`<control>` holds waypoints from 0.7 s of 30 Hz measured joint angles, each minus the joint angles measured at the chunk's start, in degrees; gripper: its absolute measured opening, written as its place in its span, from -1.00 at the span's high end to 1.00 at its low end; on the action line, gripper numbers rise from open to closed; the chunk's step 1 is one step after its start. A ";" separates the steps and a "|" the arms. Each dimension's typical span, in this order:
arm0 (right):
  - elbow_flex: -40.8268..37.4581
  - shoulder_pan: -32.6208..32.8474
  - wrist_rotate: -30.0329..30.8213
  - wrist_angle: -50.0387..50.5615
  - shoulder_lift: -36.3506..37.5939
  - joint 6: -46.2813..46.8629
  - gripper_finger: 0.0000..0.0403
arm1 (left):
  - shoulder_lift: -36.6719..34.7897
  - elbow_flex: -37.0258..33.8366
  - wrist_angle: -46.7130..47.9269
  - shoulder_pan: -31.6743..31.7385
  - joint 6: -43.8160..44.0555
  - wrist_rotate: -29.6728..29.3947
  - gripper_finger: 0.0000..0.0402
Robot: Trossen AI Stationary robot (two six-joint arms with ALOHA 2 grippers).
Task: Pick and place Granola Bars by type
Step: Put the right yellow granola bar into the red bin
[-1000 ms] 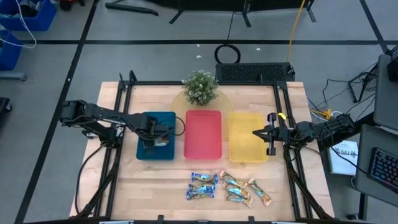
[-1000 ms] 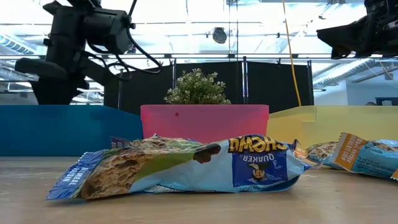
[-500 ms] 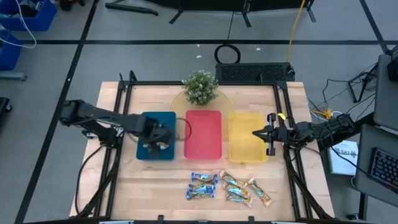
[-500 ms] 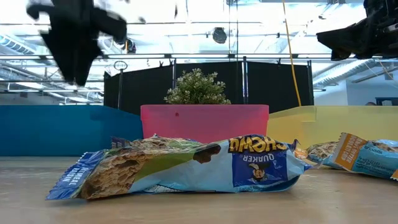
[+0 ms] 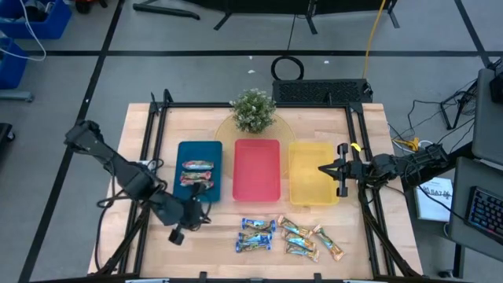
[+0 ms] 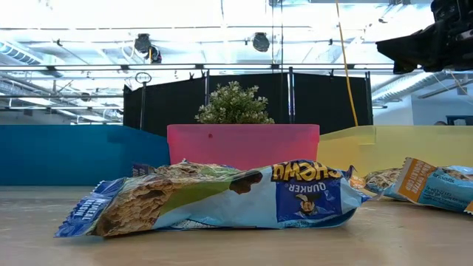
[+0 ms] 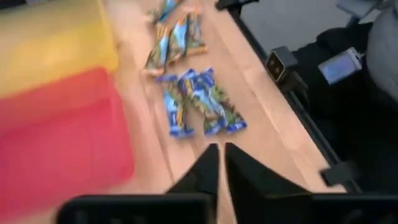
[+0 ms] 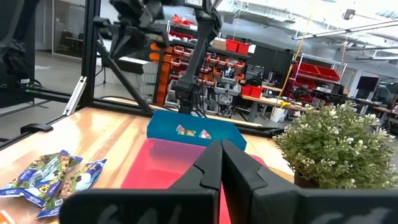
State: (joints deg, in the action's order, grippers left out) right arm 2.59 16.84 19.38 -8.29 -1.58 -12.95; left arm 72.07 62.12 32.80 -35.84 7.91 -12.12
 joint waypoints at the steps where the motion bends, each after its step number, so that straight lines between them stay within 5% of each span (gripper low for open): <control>1: -0.02 0.00 0.00 0.00 0.02 0.06 1.00 | -0.50 -1.76 -2.36 0.66 -1.74 -0.02 0.95; 8: 0.00 0.00 0.00 0.00 0.01 0.25 1.00 | -5.67 -13.73 -30.24 9.95 -18.76 2.72 0.98; 17: -0.02 0.00 0.00 1.02 -0.40 -2.55 1.00 | -27.78 -24.55 -28.78 12.45 -24.37 -2.57 0.98; 21: 0.00 0.01 -0.02 1.81 -1.27 -2.93 1.00 | -39.31 -36.44 -39.20 12.50 -24.77 -4.54 0.99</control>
State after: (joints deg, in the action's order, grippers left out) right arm 2.59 16.85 19.36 -6.49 -2.86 -15.88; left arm 32.76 25.68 -6.40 -23.34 -16.86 -16.66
